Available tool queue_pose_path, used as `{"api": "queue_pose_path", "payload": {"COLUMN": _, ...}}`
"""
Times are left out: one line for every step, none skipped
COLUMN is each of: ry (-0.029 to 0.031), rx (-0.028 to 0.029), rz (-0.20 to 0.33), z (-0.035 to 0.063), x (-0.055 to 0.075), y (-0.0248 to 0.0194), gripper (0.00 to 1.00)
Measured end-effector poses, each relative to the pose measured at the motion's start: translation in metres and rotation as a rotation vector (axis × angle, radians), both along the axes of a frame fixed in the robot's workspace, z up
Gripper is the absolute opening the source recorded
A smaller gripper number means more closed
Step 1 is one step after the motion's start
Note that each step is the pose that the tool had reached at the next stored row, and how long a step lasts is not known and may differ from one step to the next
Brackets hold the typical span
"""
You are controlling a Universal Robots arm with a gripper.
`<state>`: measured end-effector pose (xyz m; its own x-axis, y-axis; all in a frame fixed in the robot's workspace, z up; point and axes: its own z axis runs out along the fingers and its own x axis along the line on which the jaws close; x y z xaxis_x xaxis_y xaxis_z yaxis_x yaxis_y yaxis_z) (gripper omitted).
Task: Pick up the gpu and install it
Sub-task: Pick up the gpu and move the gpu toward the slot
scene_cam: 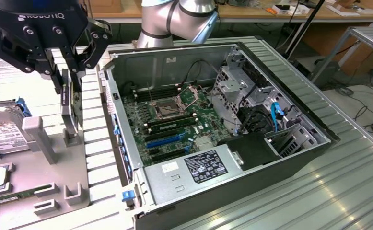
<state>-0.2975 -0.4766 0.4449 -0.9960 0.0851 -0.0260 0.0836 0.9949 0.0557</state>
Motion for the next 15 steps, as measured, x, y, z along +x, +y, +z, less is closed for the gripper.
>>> {"api": "queue_pose_path", "payload": {"ry": 0.0, "rx": 0.0, "rz": 0.0, "z": 0.0, "x": 0.001, "y": 0.0, "gripper": 0.27}}
{"api": "queue_pose_path", "payload": {"ry": 0.0, "rx": 0.0, "rz": 0.0, "z": 0.0, "x": 0.003, "y": 0.0, "gripper": 0.27}}
{"api": "queue_pose_path", "payload": {"ry": 0.0001, "rx": -0.0001, "rz": 0.0, "z": 0.0001, "x": 0.005, "y": 0.0, "gripper": 0.27}}
{"api": "queue_pose_path", "payload": {"ry": 0.0, "rx": 0.0, "rz": 0.0, "z": 0.0, "x": 0.006, "y": 0.0, "gripper": 0.27}}
{"api": "queue_pose_path", "payload": {"ry": 0.0, "rx": 0.0, "rz": 0.0, "z": 0.0, "x": 0.007, "y": 0.0, "gripper": 0.27}}
{"api": "queue_pose_path", "payload": {"ry": 0.0001, "rx": 0.0, "rz": 0.0, "z": 0.0, "x": 0.008, "y": 0.0, "gripper": 0.27}}
{"api": "queue_pose_path", "payload": {"ry": 0.0001, "rx": 0.0, "rz": 0.0, "z": 0.0, "x": 0.009, "y": 0.0, "gripper": 0.27}}
{"api": "queue_pose_path", "payload": {"ry": 0.0, "rx": 0.0, "rz": 0.0, "z": 0.0, "x": 0.011, "y": 0.0, "gripper": 0.27}}
{"api": "queue_pose_path", "payload": {"ry": -0.0001, "rx": 0.0001, "rz": 0.0, "z": 0.0, "x": 0.012, "y": 0.0, "gripper": 0.27}}
{"api": "queue_pose_path", "payload": {"ry": 0.0001, "rx": 0.0, "rz": 0.0, "z": 0.0, "x": 0.013, "y": 0.0, "gripper": 0.27}}
{"api": "queue_pose_path", "payload": {"ry": 0.0001, "rx": 0.0, "rz": 0.0, "z": 0.0001, "x": 0.014, "y": 0.0, "gripper": 0.27}}
{"api": "queue_pose_path", "payload": {"ry": 0.0, "rx": 0.0, "rz": 0.0, "z": 0.0, "x": 0.016, "y": 0.0, "gripper": 0.27}}
{"api": "queue_pose_path", "payload": {"ry": 0.0, "rx": 0.0, "rz": 0.0, "z": 0.0, "x": 0.017, "y": 0.0, "gripper": 0.27}}
{"api": "queue_pose_path", "payload": {"ry": 0.0, "rx": 0.0, "rz": 0.0, "z": 0.0, "x": 0.018, "y": 0.0, "gripper": 0.27}}
{"api": "queue_pose_path", "payload": {"ry": 0.0001, "rx": 0.0, "rz": 0.0, "z": 0.0, "x": 0.02, "y": 0.0, "gripper": 0.27}}
